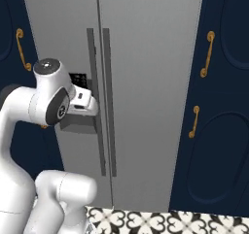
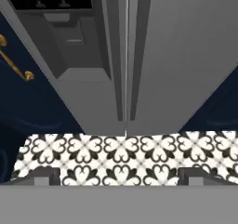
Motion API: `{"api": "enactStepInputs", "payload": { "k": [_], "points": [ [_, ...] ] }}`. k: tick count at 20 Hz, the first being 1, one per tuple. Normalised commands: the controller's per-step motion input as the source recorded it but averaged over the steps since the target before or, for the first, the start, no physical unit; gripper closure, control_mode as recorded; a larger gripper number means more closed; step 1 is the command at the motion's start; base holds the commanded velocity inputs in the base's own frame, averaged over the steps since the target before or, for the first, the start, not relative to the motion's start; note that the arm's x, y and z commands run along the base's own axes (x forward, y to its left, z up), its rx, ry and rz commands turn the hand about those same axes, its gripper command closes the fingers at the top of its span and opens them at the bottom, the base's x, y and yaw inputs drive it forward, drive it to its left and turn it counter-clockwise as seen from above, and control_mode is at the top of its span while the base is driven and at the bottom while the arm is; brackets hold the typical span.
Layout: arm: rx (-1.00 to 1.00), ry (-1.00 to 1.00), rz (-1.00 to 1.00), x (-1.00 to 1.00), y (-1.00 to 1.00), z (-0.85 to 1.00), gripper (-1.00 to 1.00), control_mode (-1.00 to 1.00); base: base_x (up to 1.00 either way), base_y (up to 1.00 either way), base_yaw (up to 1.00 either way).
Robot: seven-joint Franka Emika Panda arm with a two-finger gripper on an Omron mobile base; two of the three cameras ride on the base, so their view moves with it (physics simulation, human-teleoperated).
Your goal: Grab a lemon wedge from the fridge and one ice cube from the ice bowl, and put them in the glass of lemonade.
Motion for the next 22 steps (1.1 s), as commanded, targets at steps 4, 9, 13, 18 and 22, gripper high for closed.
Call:
{"api": "enactStepInputs", "payload": {
  "k": [4,9,13,18,22],
  "points": [
    [0.0,-0.42,0.16,1.0,-0.2,0.99,-1.0,-1.0,0.0,0.0,0.0],
    [-0.11,-0.15,0.14,1.0,0.02,0.48,-1.0,-1.0,0.0,0.0,0.0],
    [0.0,0.0,0.01,1.0,0.0,-0.7,-1.0,-1.0,0.0,0.0,0.0],
    [0.0,0.03,-0.01,1.0,0.0,-0.8,-1.0,-1.0,0.0,0.0,0.0],
    [-0.04,0.11,-0.17,1.0,0.0,-0.13,-1.0,-1.0,0.0,0.0,0.0]
  ]
}}
